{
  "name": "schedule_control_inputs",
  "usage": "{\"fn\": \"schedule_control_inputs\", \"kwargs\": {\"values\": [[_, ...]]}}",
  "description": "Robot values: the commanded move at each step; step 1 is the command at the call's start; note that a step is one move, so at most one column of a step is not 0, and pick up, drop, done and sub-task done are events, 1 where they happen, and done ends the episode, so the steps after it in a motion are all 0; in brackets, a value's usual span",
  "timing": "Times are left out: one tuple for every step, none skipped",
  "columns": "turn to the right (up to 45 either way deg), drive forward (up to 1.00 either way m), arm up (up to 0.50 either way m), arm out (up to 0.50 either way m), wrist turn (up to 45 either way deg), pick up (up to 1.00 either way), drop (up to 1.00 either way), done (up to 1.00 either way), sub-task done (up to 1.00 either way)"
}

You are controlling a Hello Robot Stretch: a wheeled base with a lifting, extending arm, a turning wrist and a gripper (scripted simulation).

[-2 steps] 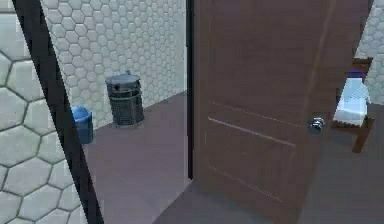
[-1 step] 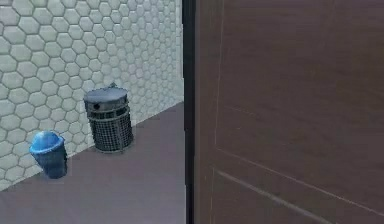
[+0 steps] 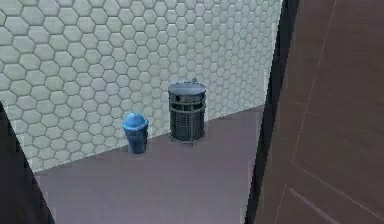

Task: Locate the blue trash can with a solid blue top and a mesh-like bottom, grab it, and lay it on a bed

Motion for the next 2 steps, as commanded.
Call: {"fn": "schedule_control_inputs", "kwargs": {"values": [[0.0,0.4,0.0,0.0,0.0,0.0,0.0,0.0,0.0],[-30.0,0.0,0.0,0.0,0.0,0.0,0.0,0.0,0.0]]}}
